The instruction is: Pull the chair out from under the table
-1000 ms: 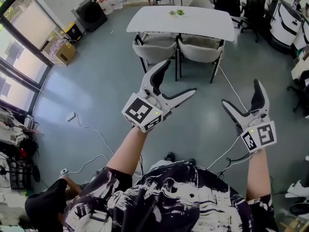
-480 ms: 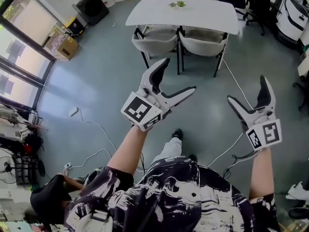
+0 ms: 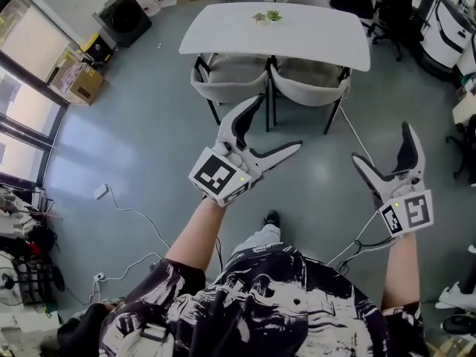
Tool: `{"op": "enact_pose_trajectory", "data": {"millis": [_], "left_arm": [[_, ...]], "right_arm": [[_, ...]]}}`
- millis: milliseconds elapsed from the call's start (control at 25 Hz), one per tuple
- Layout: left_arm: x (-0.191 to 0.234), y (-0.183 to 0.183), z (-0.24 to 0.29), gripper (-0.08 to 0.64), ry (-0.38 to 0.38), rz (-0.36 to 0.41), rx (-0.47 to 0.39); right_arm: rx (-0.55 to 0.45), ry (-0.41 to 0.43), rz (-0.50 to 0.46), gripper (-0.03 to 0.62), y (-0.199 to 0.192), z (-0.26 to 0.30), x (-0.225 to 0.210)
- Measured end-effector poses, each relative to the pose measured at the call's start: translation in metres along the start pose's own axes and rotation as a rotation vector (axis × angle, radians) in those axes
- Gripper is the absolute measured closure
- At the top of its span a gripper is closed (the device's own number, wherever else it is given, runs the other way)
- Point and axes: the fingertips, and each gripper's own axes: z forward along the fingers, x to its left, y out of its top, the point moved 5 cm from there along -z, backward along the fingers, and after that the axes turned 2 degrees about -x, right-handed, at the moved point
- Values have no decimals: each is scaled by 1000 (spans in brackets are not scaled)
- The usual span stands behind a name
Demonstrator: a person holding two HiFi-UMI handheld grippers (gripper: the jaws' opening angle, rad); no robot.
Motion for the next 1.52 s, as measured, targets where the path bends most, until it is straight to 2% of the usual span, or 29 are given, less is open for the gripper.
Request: {"op": "enact_pose_trajectory", "data": {"millis": [160, 320, 680, 1040, 1280, 1400, 1520], "left_arm": [[67, -17, 22, 112, -29, 0, 22], [105, -31, 45, 112, -52, 1, 30], [152, -48, 116, 112, -51, -5, 49], [178, -76, 207, 112, -24, 30, 127], [202, -125, 241, 112, -115, 38, 180], [221, -159, 248, 112, -164, 49, 208], [236, -198, 257, 113, -226, 83, 270]], "right_arm": [[23, -26, -8, 44, -10, 63, -19], [49, -36, -8, 44, -25, 98, -33], [71, -13, -1, 46, -48, 152, -102], [96, 101, -4, 46, -89, 189, -201], [176, 138, 2, 46, -148, 223, -231], [234, 149, -30, 46, -180, 242, -231], [330, 188, -89, 46, -218, 261, -225]]}}
